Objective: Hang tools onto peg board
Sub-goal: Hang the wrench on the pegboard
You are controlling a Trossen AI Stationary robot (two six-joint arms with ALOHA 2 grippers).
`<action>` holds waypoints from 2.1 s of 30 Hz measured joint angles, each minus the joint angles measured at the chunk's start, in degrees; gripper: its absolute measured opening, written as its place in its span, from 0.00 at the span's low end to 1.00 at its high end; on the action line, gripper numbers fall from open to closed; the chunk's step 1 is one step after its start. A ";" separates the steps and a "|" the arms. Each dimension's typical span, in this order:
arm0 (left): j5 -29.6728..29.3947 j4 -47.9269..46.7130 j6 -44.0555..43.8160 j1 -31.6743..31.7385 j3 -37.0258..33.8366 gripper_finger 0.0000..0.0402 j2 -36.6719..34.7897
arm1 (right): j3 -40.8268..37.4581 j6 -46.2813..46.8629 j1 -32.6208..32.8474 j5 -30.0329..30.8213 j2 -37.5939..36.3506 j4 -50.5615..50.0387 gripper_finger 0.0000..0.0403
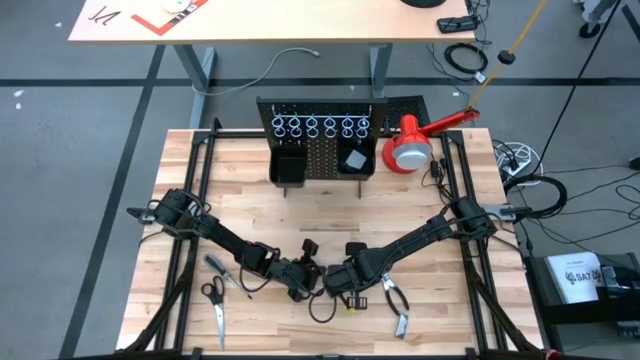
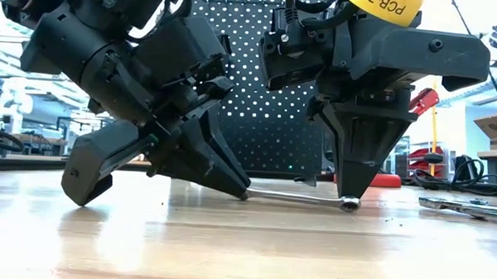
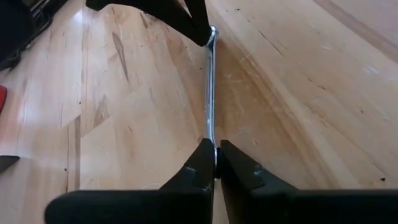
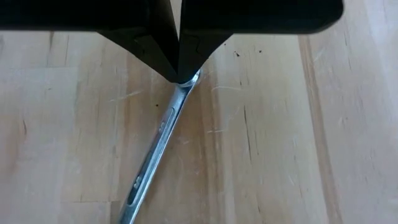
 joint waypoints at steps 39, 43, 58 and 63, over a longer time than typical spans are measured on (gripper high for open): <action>0.26 -11.62 -4.51 -0.07 9.81 0.03 -0.50 | -0.04 -1.30 1.66 10.23 -3.85 5.14 0.30; -0.75 -11.93 -4.54 -0.08 9.81 0.03 -2.07 | -0.03 -1.23 1.62 10.37 -3.86 5.39 0.30; -5.80 -19.45 -6.24 -0.70 10.35 0.03 -10.65 | 0.07 -5.36 1.95 24.20 -8.70 7.55 0.31; -5.93 -24.50 -7.14 -0.70 10.36 0.03 -16.28 | 0.07 -9.34 1.96 30.69 -13.07 9.36 0.31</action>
